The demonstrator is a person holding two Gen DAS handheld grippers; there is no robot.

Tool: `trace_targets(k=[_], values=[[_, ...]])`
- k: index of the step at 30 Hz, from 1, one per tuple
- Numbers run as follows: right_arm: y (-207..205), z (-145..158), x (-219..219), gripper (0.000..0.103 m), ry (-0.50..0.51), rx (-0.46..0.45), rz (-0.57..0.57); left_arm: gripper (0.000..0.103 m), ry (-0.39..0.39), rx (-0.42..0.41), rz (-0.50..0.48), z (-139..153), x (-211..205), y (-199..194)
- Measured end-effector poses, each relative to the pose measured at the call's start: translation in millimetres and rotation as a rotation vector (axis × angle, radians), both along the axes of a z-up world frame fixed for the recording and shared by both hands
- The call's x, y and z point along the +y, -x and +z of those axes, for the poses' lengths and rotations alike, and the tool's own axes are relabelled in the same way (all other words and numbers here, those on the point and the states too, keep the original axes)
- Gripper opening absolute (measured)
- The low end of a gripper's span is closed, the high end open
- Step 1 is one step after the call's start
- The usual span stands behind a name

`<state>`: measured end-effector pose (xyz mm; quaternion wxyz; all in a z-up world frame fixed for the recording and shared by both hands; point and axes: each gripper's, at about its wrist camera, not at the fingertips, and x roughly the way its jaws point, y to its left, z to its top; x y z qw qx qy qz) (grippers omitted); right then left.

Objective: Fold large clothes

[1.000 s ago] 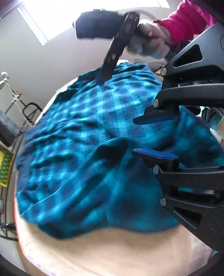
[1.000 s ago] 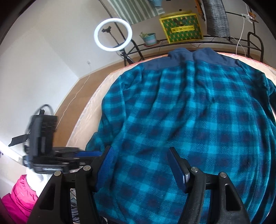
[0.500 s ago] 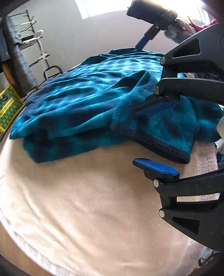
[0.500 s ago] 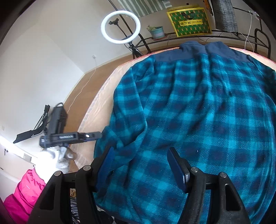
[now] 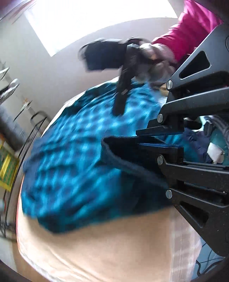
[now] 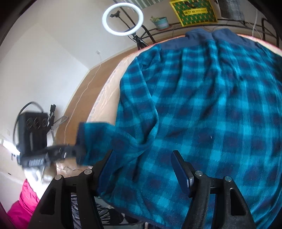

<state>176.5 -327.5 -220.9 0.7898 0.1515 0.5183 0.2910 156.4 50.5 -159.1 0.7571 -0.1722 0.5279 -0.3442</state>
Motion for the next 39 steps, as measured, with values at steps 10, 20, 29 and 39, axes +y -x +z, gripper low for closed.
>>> trace_targets(k=[10, 20, 29, 39], values=[[10.9, -30.4, -32.2, 0.08, -0.089, 0.14, -0.028, 0.01, -0.008, 0.077, -0.124, -6.3, -29.9, 34.5], [34.1, -69.3, -16.3, 0.083, -0.033, 0.248, 0.032, 0.019, -0.143, 0.164, 0.224, -46.0, 43.6, -40.4], [35.0, -83.0, 9.4, 0.022, -0.026, 0.27, 0.118, 0.006, -0.096, 0.225, 0.307, -85.1, 48.6, -80.3], [54.2, -50.9, 34.1, 0.033, 0.098, 0.196, 0.223, 0.006, -0.109, 0.128, 0.378, -72.0, 66.7, -62.2]])
